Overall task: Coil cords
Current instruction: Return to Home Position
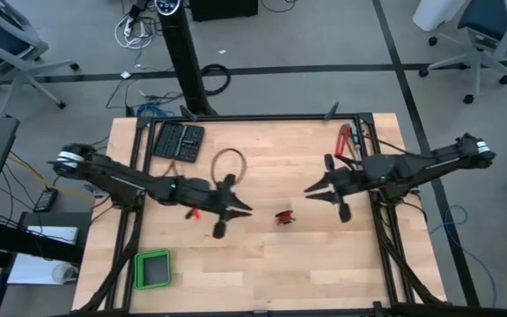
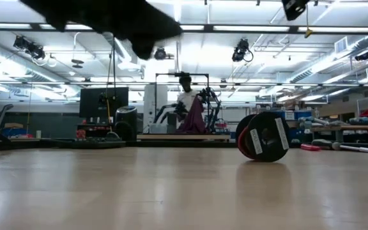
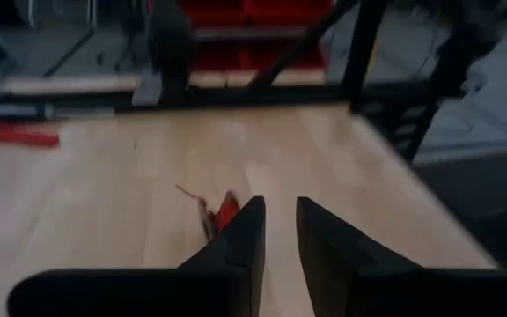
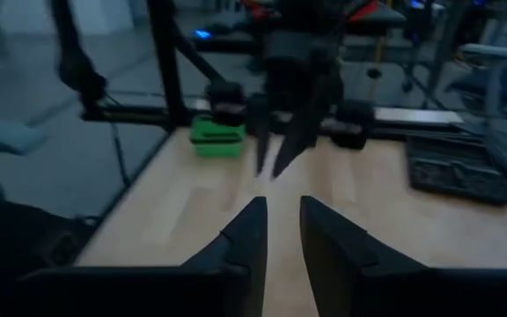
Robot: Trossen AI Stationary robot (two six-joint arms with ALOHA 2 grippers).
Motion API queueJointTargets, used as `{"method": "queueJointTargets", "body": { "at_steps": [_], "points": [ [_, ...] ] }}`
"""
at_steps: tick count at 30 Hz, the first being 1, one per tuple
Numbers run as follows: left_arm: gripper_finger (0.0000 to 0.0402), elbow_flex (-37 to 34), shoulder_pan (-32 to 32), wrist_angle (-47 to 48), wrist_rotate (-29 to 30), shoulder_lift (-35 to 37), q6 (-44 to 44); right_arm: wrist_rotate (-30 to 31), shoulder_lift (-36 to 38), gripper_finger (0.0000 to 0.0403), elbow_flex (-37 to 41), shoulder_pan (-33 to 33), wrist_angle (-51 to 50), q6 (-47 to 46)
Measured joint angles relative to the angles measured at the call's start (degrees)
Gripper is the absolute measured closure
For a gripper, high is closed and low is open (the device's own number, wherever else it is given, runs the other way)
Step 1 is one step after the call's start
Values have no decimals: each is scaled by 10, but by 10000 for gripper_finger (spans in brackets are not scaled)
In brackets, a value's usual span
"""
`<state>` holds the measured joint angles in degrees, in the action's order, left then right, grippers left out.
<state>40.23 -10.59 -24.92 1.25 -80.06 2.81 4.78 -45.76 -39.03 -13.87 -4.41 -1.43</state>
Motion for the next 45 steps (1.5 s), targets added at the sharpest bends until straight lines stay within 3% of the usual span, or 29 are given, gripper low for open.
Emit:
{"method": "queueJointTargets", "body": {
  "at_steps": [9,15,20,28,37,45],
  "points": [
    [330,-190,0,-147,-4,155,32,-9,114,333,133,-26,48,30],
    [330,-322,-1,-323,-4,208,65,-10,158,335,244,-26,123,25],
    [330,-396,-1,-388,-4,228,96,-10,182,333,297,-26,147,-4],
    [330,-398,-1,-333,-19,227,111,-17,188,333,363,-26,168,-106],
    [330,-398,1,-330,40,227,109,-16,180,333,384,-25,102,-300],
    [330,-398,1,-331,41,227,109,-15,174,333,385,-25,111,-315]
  ]
}}
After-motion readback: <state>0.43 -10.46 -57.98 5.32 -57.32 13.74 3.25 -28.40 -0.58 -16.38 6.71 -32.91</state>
